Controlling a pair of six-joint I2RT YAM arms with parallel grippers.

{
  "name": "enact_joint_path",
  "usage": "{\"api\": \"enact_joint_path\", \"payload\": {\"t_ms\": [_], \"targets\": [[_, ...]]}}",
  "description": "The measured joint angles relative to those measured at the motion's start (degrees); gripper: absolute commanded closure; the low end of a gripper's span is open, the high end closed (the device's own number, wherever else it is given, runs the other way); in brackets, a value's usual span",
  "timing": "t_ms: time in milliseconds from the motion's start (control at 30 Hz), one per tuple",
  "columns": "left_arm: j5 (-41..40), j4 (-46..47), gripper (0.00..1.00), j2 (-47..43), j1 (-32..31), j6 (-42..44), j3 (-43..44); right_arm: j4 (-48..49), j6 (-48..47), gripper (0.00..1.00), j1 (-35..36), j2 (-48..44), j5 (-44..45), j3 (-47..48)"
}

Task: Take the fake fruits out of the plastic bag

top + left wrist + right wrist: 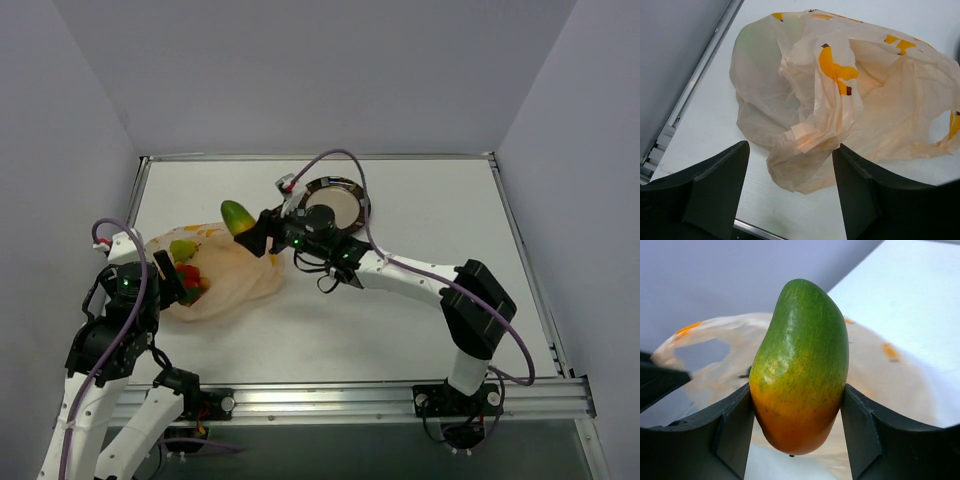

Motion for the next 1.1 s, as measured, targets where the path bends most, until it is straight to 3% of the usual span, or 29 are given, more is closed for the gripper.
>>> {"api": "enact_joint_path", "payload": {"t_ms": [267, 367, 633, 733, 867, 900, 1033, 1100], "targets": [[-0.1, 5.3, 0.89, -2.4, 0.0, 2.5, -5.9, -3.7, -2.3, 0.82, -16.4, -0.3, 3.1, -1.3], [-0.1, 6.2, 0.96, -2.4, 0.0, 3.3, -6.1, -7.5, -5.6, 0.82, -18.3, 3.6, 8.3, 2.0], [0.9, 8.3, 0.98, -2.5, 0.8, 4.5, -6.3, -16.4, -13.3, 0.79, -19.7, 18.1, 20.3, 10.5], [2.1, 8.8, 0.98, -2.3, 2.1, 4.7, -6.5, -18.6, -14.4, 0.71, -20.3, 20.6, 23.1, 11.0], [3.2, 9.4, 0.98, -1.6, 2.4, 4.7, -6.7, -19.4, -14.8, 0.17, -21.0, 21.7, 25.4, 11.3], [3.4, 9.5, 0.98, -1.6, 2.4, 4.7, -6.9, -19.6, -14.7, 0.13, -21.2, 21.7, 26.1, 11.3], [3.5, 9.5, 0.97, -1.5, 2.4, 4.7, -7.2, -19.7, -14.6, 0.14, -21.3, 21.3, 27.1, 11.4], [3.5, 9.5, 0.98, -1.5, 2.4, 4.7, -7.2, -19.6, -14.3, 0.23, -20.8, 19.8, 27.0, 10.3]]}}
